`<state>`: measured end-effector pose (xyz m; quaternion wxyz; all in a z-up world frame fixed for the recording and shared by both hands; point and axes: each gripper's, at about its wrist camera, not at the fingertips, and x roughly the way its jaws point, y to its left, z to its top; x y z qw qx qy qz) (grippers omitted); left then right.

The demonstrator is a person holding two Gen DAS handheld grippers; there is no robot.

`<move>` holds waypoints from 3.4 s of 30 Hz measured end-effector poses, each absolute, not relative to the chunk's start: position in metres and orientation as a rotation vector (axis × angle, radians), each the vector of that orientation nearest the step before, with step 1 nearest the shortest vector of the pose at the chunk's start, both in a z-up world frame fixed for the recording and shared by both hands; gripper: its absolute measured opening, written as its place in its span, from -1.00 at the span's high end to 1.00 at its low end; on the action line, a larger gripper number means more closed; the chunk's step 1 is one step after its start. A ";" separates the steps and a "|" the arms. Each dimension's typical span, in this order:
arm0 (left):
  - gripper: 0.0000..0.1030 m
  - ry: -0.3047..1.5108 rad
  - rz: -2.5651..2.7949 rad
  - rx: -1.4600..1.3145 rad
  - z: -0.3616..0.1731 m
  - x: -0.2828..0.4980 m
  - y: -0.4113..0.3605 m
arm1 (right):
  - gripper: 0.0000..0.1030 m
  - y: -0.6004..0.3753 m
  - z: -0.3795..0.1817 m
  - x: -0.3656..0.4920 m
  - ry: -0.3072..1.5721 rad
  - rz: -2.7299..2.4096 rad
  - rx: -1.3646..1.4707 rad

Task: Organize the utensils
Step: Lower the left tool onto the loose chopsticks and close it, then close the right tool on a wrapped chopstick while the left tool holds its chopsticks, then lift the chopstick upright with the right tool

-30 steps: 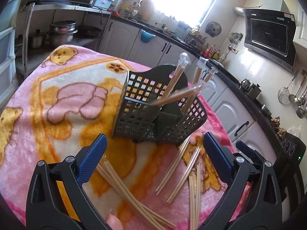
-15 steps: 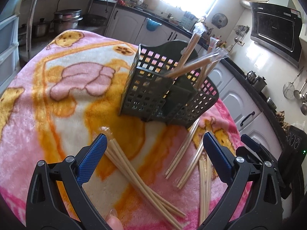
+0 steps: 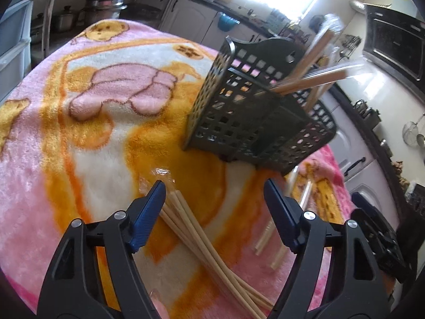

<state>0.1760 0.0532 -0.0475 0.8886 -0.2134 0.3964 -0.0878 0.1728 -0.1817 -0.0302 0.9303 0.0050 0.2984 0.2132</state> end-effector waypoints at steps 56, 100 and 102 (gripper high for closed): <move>0.95 0.860 -0.132 -0.455 -0.061 0.208 0.082 | 0.96 -0.214 -0.036 0.249 0.695 0.431 0.226; 0.96 0.365 -0.430 -0.385 0.138 0.153 0.015 | 0.98 -0.186 0.096 0.159 0.315 0.656 0.118; 0.96 0.354 -0.446 -0.378 0.145 0.158 0.008 | 0.98 -0.187 0.100 0.158 0.304 0.657 0.116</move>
